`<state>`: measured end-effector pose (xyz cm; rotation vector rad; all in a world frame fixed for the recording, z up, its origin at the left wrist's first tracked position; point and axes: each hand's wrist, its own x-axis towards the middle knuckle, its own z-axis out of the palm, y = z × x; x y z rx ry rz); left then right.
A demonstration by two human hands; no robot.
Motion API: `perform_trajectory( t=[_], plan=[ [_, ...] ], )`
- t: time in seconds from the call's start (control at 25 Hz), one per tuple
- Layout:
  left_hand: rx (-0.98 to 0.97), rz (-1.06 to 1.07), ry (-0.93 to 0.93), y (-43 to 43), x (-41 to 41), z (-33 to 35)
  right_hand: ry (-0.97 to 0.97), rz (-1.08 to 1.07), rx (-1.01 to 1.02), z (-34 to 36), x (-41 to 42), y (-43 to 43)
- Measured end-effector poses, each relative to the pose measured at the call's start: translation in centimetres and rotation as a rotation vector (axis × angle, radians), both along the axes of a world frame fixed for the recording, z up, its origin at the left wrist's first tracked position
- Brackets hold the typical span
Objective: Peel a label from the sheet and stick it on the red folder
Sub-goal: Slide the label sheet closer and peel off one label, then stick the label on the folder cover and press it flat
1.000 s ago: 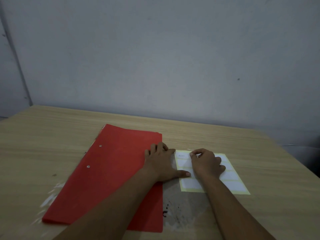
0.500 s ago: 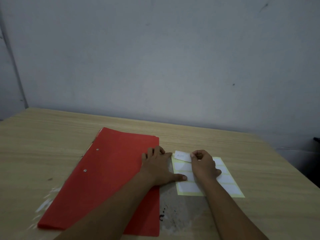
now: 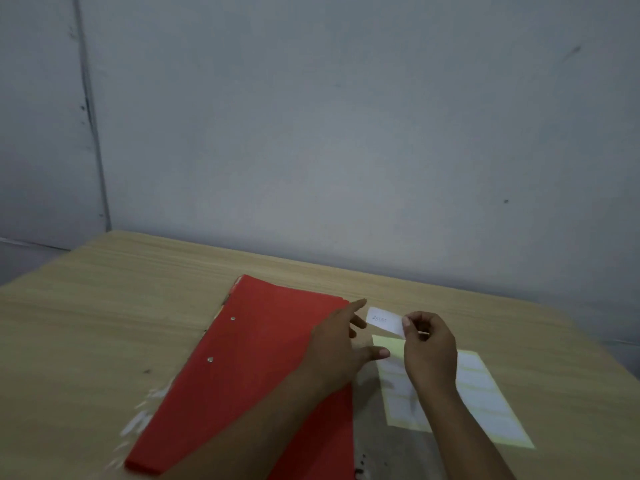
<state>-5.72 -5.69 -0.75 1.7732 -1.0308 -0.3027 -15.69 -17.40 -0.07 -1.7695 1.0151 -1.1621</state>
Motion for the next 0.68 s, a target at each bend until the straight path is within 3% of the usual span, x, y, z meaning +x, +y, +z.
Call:
perform_trajectory(
  t=[0.08, 0.24, 0.44, 0.68],
  plan=[
    [-0.13, -0.011, 0.099, 1.2, 0.7, -0.1, 0.003, 0.02, -0.014, 0.0, 1.3, 1.0],
    [-0.238, 0.21, 0.102, 2.7, 2.8, -0.1, 0.021, 0.054, -0.01, -0.3, 3.9, 2.7],
    [-0.169, 0.352, 0.111, 4.5, 6.9, -0.5, 0.02, 0.121, -0.005, -0.5, 6.4, 4.3],
    [-0.069, 0.356, 0.113, 4.3, 8.4, -0.7, 0.034, 0.144, -0.013, -0.7, 8.3, 5.0]
  ],
)
